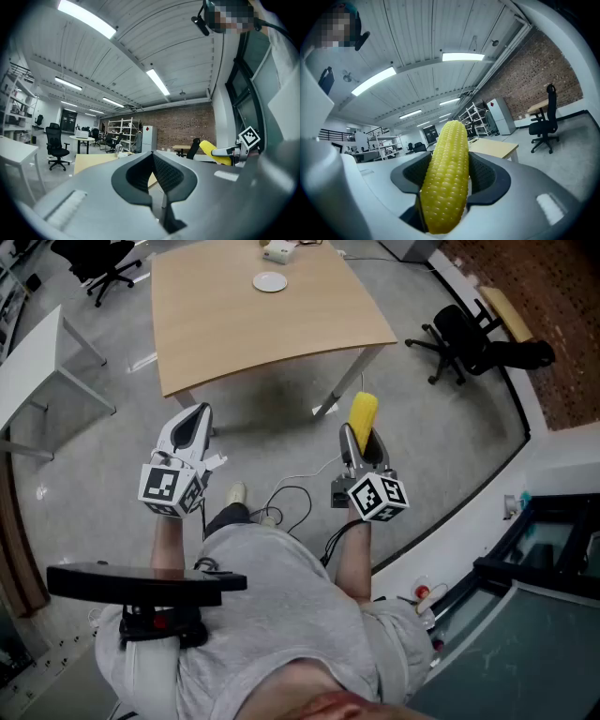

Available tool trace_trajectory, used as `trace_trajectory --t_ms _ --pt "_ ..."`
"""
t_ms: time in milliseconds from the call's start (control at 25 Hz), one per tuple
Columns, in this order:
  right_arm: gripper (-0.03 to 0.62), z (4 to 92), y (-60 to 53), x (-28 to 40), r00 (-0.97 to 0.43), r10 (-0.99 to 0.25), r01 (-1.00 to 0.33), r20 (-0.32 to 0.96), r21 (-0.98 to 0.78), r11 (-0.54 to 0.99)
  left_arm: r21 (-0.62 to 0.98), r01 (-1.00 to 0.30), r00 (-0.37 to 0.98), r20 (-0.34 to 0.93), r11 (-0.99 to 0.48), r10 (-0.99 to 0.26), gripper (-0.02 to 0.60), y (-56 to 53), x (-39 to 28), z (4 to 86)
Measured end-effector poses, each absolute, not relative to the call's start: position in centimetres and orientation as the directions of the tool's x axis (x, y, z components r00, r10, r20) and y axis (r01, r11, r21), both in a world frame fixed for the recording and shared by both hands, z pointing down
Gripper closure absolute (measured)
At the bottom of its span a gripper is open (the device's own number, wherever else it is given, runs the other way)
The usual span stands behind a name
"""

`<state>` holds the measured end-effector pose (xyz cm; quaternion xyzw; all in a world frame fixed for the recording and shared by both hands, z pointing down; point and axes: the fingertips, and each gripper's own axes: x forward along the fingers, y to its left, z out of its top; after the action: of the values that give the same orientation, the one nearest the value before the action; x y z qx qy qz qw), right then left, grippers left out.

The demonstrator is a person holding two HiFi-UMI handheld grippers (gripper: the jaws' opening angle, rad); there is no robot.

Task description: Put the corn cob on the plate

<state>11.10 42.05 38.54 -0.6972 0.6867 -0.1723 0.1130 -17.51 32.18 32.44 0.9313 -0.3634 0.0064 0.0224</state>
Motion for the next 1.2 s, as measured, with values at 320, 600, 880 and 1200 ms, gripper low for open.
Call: trace_trajectory --t_ms 320,600,880,1200 --pt "0.341 38.1 42.5 11.2 -0.014 -0.996 -0.93 0.085 -0.368 -0.018 0.036 -0.674 0.739 0.018 -0.738 -0.674 0.561 32.8 -16.9 32.7" --pt "0.339 37.2 44.0 11.8 -0.025 -0.998 -0.936 0.06 -0.352 0.002 0.032 -0.677 0.736 0.018 -0.735 -0.677 0.561 34.5 -16.4 32.6" --pt "0.339 37.7 44.2 11.8 -0.039 -0.997 -0.94 0.068 -0.34 0.014 0.025 -0.679 0.735 0.031 -0.734 -0.678 0.561 34.7 -15.8 32.9" --pt "0.339 37.4 40.9 13.2 -0.042 -0.998 -0.943 0.056 -0.333 0.021 0.018 -0.667 0.745 0.024 -0.745 -0.667 0.561 31.0 -13.9 32.9"
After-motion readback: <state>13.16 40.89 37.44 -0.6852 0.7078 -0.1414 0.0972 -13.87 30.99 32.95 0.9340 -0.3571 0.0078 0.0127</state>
